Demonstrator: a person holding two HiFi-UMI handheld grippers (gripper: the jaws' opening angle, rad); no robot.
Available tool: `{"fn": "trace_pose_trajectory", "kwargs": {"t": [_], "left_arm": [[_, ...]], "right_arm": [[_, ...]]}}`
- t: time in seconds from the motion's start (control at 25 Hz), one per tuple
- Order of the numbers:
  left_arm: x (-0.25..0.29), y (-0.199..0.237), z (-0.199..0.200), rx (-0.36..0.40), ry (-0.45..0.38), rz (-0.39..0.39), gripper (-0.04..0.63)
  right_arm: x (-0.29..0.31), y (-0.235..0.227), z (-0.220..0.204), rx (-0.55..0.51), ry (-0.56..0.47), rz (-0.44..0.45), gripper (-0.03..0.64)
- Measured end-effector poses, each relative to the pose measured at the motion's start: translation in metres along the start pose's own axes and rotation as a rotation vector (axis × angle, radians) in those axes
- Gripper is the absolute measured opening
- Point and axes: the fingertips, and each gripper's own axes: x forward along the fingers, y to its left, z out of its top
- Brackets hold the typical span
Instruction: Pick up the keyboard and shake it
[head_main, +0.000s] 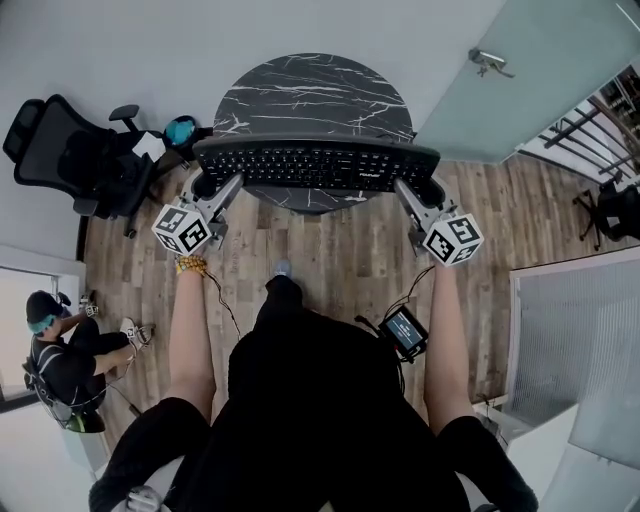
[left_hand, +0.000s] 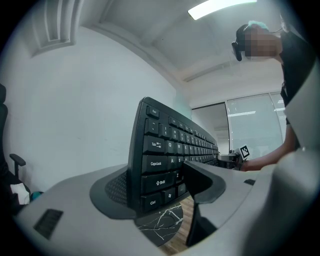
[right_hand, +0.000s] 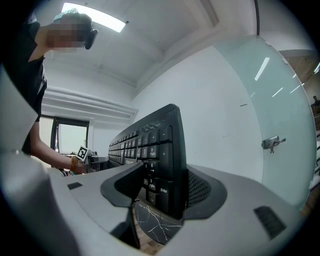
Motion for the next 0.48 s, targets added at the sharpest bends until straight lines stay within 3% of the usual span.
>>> {"fn": "trace_pose_trajectory", "kwargs": {"t": [0.48], "left_arm": [[0.0024,-0.0053,0.0059,0.026,0.0,-0.005,0.307]], "right_arm": [[-0.0041,-0.0022,0.0007,-0.011,-0.006,-0.003,0.241]]}}
